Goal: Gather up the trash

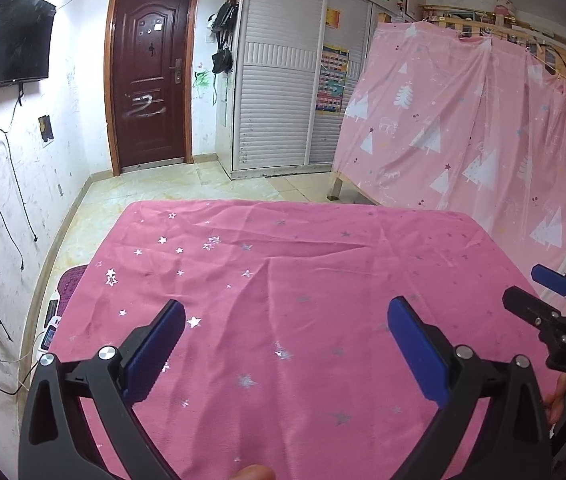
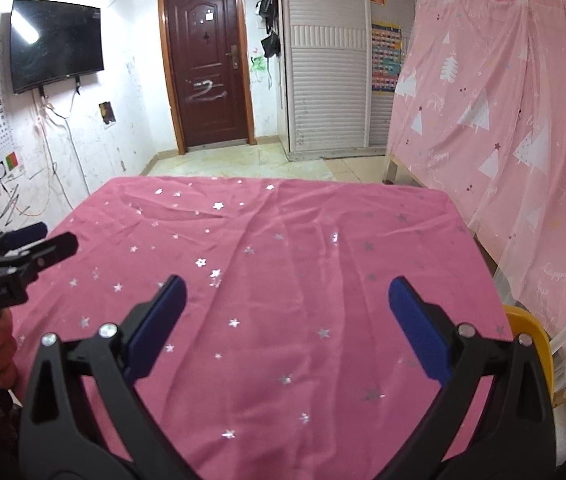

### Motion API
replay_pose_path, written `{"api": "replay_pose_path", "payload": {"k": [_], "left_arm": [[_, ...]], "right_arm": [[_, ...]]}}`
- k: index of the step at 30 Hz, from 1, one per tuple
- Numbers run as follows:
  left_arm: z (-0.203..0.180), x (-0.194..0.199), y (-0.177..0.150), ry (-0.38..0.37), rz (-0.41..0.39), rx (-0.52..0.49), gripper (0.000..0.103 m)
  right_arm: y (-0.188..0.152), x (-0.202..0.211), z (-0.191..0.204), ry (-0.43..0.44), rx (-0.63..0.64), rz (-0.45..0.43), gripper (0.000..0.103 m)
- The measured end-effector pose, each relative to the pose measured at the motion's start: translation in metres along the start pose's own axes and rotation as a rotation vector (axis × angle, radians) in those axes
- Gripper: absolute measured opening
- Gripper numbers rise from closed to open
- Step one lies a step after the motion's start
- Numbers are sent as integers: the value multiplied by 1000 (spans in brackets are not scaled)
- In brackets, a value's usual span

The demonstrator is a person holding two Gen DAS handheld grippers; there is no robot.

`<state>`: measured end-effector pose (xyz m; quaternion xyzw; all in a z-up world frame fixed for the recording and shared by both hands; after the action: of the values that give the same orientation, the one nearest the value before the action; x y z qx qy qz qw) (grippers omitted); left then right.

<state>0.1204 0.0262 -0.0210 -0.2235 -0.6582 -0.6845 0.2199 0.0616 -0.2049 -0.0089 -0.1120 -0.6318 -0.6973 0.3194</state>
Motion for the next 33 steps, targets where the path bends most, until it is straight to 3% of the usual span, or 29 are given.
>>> {"api": "replay_pose_path", "payload": {"k": [33], "left_arm": [[11,-8,-5,-13,23,32,95]], "right_arm": [[-10,-6,-2,7,-26,17,97]]}}
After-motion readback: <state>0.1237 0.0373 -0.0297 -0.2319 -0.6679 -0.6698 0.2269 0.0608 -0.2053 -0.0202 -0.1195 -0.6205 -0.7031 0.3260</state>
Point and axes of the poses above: each gripper's, at about its wrist camera, not at the fingertips, and x roughly against the way its jaws point, z to its left, y to its top, the point moved 6 cm from there along -x, roughly the way its jaws point, and after that the axes turned 12 degrees about y, right-handed, at the moved point
